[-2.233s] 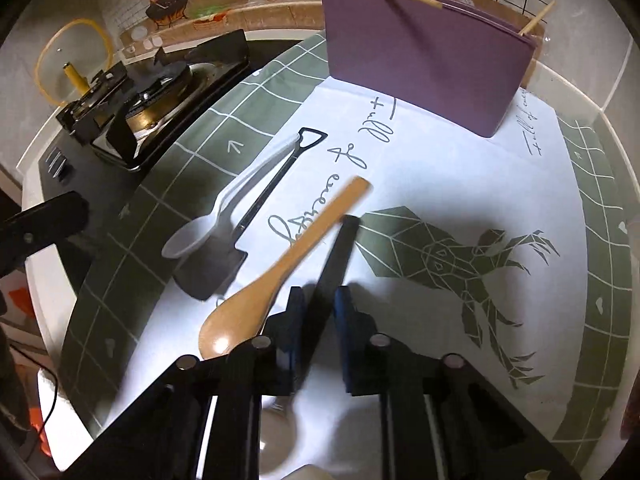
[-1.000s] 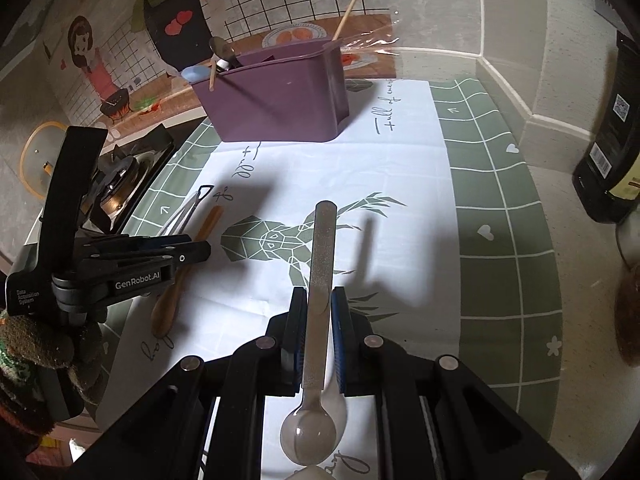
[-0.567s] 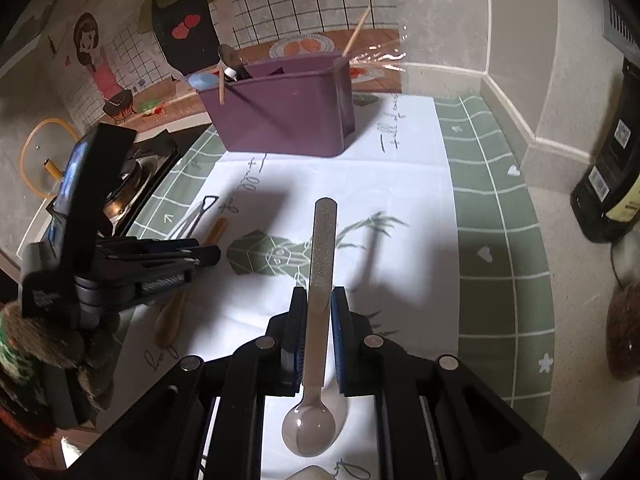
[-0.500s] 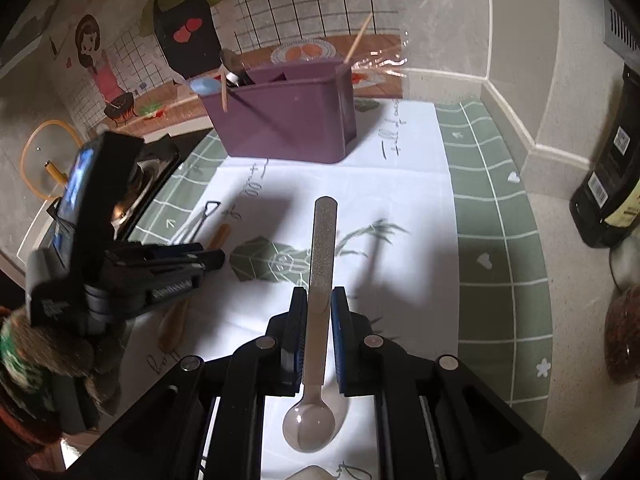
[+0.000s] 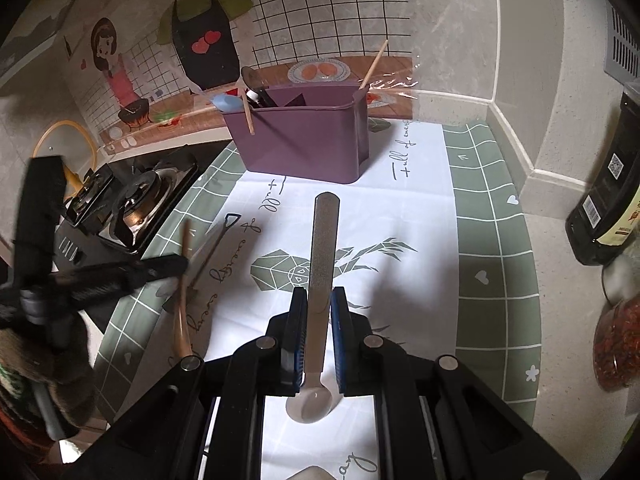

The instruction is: Organize utensils

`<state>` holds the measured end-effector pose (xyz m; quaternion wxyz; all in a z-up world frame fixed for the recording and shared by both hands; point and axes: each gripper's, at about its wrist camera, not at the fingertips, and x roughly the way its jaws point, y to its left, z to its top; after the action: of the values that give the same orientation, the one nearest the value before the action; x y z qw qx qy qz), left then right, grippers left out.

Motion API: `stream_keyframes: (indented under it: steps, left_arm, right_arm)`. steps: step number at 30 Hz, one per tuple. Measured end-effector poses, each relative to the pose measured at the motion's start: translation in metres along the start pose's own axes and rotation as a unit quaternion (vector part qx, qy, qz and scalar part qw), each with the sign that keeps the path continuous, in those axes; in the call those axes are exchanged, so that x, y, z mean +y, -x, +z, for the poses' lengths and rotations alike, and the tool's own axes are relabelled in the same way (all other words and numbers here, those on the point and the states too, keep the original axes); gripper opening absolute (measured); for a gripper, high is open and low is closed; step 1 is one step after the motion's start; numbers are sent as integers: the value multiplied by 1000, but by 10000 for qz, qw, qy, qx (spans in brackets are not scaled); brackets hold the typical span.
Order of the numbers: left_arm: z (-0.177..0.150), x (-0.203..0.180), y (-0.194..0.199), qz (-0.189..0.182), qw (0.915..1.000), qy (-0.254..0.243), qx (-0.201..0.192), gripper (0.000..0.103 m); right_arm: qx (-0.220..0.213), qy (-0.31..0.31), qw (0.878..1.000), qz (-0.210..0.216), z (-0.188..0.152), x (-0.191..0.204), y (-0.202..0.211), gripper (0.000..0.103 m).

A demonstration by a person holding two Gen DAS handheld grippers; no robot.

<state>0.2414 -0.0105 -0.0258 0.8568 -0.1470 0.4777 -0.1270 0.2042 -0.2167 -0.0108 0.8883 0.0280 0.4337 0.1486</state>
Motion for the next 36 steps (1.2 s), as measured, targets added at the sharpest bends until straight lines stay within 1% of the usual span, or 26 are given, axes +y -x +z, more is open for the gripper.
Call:
stream_keyframes:
  steps: [4,5,6,7,10,12,16,17,18,21,22,24,25,27,29,32,33,34,36]
  left_arm:
    - [6,-12,29,-208,9990,-92,-381,10]
    - [7,-15,36,-251,9985,-141,-466,7]
    - [8,-18,43,-289,9978,-197,-557,5]
    - [10,-24,50,-340,9968,-272,-675,5]
    - [17,-35,61,-479,9938,-461,-890,4]
    - [23,-40,63,-413,9924,-588,-998,4]
    - [30,-35,64,-479,9925,-563,-978,3]
    - [31,-32,65,-465,9925,-555,-984,3]
    - [32,-29,65,-445,9927,-524,-989,3]
    - [32,-17,62,-448,9939,-365,-934,3]
    - [31,-13,61,-419,9943,-327,-924,3]
    - [29,-6,59,-362,9954,-268,-851,3]
    - [27,-3,57,-335,9959,-256,-801,3]
    - [24,2,52,-211,9970,-271,-700,3]
    - [21,9,48,-132,9975,-215,-660,3]
    - [17,21,43,-180,9981,-137,-581,5]
    - [16,24,42,-145,9983,-139,-548,6]
    - [16,26,42,-118,9984,-143,-526,7]
    - [15,30,39,-70,9989,-168,-442,15]
  right_arm:
    - [-144,-79,9998,110,2,-3,10,10]
    - [-187,-107,9997,140,3,-3,13,10]
    - [-239,-138,9995,176,5,-4,16,10]
    - [-310,-166,9991,234,7,-4,20,6]
    - [-598,-225,9970,444,15,-4,33,5]
    - [-815,-249,9950,524,22,-1,41,5]
    - [-811,-226,9955,424,34,-2,40,5]
    - [-774,-194,9961,368,35,-3,38,5]
    - [-649,-153,9973,312,35,-5,33,5]
    - [78,-149,9990,419,30,-16,1,8]
    - [190,-182,9988,414,26,-19,-8,10]
    - [410,-299,9980,382,18,-25,-31,18]
    - [586,-424,9968,343,15,-28,-46,22]
    - [866,-647,9936,315,12,-32,-70,22]
    - [945,-777,9920,301,12,-34,-85,22]
    - [1025,-892,9905,224,18,-31,-107,22]
    - [927,-880,9916,175,22,-29,-110,22]
    - [930,-835,9921,134,27,-24,-115,22]
    - [928,-770,9927,104,34,-17,-124,23]
